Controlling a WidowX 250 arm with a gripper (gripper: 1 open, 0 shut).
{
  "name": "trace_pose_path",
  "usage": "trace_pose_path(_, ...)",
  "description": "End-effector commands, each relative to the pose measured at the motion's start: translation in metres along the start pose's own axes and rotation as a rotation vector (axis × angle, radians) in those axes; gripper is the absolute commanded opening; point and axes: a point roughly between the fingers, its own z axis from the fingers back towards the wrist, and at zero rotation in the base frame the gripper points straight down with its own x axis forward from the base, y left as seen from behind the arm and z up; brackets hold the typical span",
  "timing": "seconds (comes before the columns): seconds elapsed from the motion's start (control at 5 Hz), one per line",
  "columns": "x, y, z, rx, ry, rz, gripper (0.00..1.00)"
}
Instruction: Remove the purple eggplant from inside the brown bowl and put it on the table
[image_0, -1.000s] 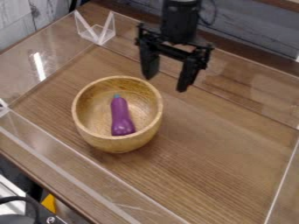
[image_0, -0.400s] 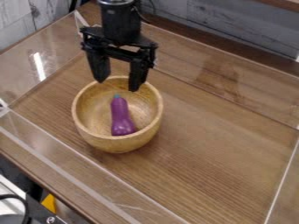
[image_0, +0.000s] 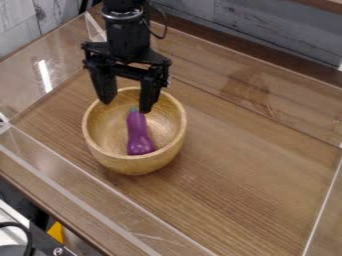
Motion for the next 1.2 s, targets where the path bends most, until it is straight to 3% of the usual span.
trace_pose_path(0.0, -0.001, 0.005, 0.004, 0.003, -0.058, 0.054, 1.00)
trace_pose_path(1.0, -0.005, 0.009, -0.033, -0.024, -0.097, 0.165, 1.00)
